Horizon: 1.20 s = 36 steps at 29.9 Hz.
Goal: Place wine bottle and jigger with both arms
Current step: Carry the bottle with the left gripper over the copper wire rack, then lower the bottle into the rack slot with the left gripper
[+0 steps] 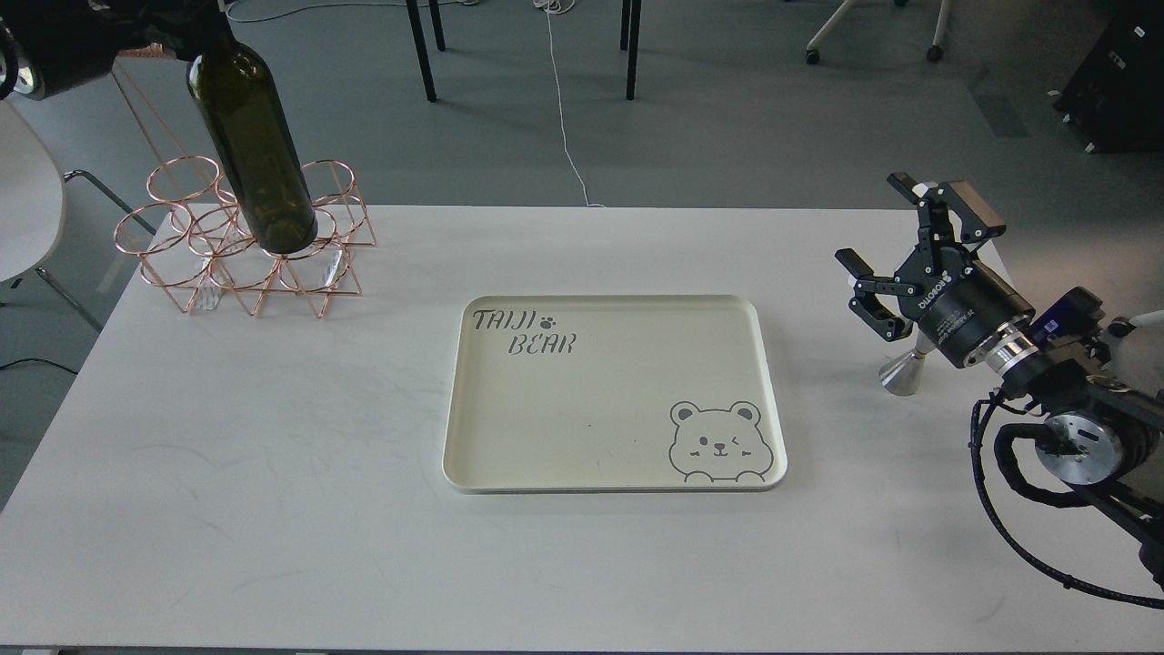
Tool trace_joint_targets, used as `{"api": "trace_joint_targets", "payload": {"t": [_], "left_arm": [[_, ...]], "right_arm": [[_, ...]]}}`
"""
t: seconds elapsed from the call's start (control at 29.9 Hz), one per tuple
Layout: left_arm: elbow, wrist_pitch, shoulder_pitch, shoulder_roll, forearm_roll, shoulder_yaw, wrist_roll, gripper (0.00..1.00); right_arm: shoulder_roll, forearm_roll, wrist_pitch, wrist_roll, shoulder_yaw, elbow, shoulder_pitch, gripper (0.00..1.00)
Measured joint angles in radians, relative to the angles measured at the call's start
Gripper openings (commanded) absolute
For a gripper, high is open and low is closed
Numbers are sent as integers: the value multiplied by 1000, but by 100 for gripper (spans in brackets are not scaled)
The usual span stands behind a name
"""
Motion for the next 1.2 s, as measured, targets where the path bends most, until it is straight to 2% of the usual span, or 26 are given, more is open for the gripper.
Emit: {"api": "trace_joint_targets", "payload": {"t": [0.84,1.2], "left_arm": [[55,20,12,-38,-14,5,0,11],[119,73,13,-46,-102,110,0,11]], "right_arm": [[-2,0,0,0,2,2,-1,99],[-3,0,0,0,3,2,-1,99]]}}
